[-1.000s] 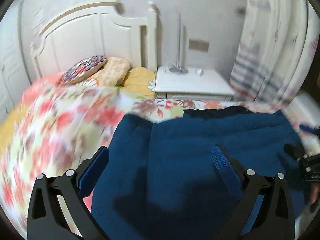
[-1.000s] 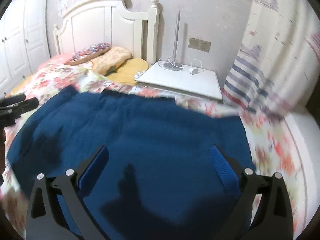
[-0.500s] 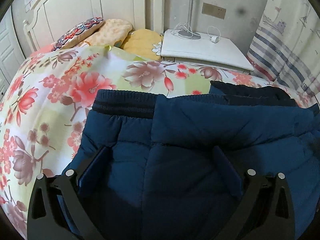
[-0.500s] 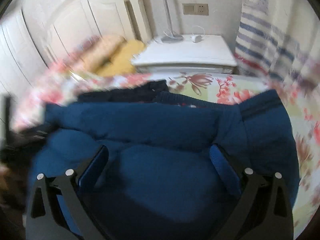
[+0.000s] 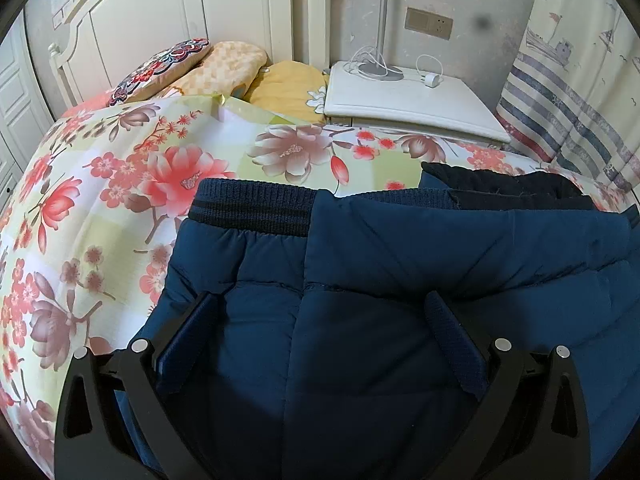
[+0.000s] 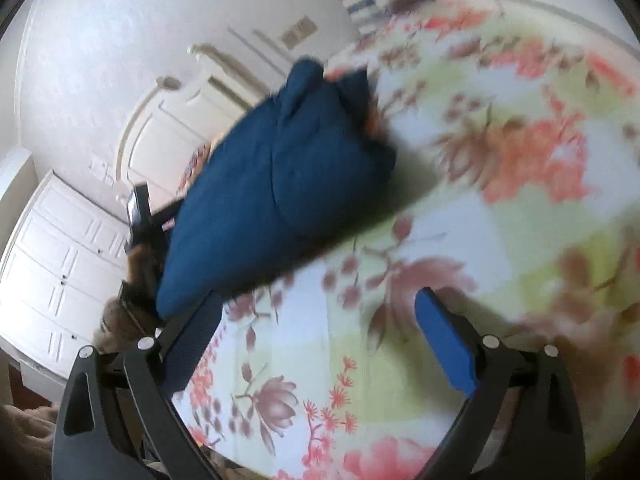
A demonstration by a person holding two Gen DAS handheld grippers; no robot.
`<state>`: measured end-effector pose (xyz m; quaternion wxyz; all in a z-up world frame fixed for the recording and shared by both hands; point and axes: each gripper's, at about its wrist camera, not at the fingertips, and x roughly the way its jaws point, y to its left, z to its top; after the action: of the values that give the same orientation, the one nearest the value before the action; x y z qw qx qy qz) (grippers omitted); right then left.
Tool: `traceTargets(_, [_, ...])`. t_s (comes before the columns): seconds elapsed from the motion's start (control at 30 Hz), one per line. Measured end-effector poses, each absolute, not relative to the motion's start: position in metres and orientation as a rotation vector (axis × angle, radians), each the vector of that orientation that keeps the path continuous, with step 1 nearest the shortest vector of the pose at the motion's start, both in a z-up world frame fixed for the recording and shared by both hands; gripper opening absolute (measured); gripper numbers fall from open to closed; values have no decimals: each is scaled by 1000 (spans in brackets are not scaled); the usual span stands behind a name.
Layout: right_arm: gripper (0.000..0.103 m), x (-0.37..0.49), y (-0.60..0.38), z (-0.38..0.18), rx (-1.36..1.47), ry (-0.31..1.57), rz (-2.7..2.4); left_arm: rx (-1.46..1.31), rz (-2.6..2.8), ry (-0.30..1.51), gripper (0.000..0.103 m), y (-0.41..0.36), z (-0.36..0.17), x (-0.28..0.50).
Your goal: Fold large clothes
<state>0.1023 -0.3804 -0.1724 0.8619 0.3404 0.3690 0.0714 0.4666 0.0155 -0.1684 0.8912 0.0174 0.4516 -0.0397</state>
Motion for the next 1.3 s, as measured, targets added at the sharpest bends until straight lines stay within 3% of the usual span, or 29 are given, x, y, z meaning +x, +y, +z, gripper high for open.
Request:
traceTargets(0.1, [96,159,-365,-174,710,775,198,32,-87,938,99,16,-169,468])
traceTargets(0.17, [101,199,-357,-174,707,761,185,24,-92,941,99,17,-169,469])
traceTargets(0.27, [99,247,-350,-176,715,694,100,25,-80,938,99,17,-169,468])
traceTargets(0.3, [94,253,-352,-176,746,659,87,24,-59,934,99,18,-168,468])
traceTargets(0.33, [55,252,-356,-179,778,652,71,17,-37,932,99,21,-168,468])
traceTargets(0.37, [40,249,-364,-185,846,627,98,6,-30,933,99,23,-168,467])
traceTargets(0.47, [28,225,-377,-186,945,560,172,25,-36,928,99,19,-166,463])
traceTargets(0.67, [25,143,-388,-171,967,478,184,231,-69,877,98,-37,-154,407])
traceTargets(0.87, [25,84,-391,-147,827,433,128,230,-198,747,98,-131,-111,362])
traceTargets(1.0, [25,66,-379,-129,747,403,120,417,-127,876,99,-193,-157,385])
traceTargets(1.13, [25,70,-371,-113,681,404,101,356,-189,826,98,-180,-140,360])
traceTargets(1.23, [25,75,-367,-107,660,397,90,314,-277,698,98,-142,-108,286])
traceTargets(1.3, [25,78,-365,-102,648,380,89,328,-336,702,98,-125,-114,242])
